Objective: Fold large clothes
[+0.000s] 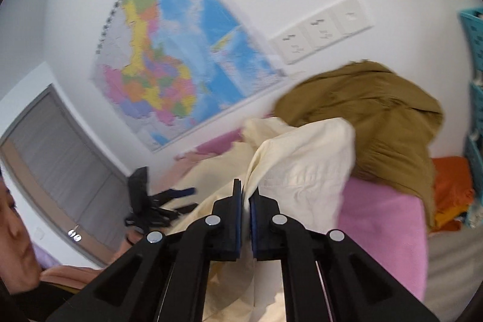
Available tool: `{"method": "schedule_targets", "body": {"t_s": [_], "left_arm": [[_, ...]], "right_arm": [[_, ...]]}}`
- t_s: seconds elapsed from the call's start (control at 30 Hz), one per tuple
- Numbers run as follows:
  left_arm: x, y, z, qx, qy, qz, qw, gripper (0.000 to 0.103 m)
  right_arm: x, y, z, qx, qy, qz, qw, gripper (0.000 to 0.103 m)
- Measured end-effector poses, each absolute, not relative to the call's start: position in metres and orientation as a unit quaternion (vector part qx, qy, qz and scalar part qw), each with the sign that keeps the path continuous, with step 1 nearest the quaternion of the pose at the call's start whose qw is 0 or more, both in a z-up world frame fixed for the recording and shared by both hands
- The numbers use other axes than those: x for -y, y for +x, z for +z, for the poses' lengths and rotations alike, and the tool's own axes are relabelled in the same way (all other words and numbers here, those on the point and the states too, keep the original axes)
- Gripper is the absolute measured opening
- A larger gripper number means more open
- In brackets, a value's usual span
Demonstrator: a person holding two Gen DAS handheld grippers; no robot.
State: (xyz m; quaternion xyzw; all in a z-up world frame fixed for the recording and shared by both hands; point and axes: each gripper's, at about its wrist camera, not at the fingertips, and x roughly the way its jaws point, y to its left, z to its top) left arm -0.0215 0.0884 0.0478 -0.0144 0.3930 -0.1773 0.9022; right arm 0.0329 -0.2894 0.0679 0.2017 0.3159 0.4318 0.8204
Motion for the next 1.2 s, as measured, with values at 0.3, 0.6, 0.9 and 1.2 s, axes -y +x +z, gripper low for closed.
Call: {"method": "schedule_targets", "body": {"t_s": [0.3, 0.6, 0.9, 1.2], "left_arm": [[-0.106, -0.056, 0.093, -0.317, -0.072, -0.257, 0.910, 0.093], [-0.153, -0.079, 0.096, -0.298, -0.141, -0.264, 0.906, 0.097], [-0.104, -0.028, 0.019, -0.443, -0.054, -0.226, 0.866, 0.093], [-0.121, -0.005, 0.005, -0.482, -0.031, -0.203, 0.852, 0.064]], "right_arm": [[0.172, 0.045, 0.099, -0.314, 0.136, 0.529, 0.776, 0.006], [0.059, 0.081, 0.060, -0.384, 0.093, 0.528, 0.752, 0.009], [0.020, 0.099, 0.013, -0.444, 0.073, 0.489, 0.747, 0.052], [0.134, 0.118, 0.027, -0.384, 0.092, 0.386, 0.834, 0.076]]}}
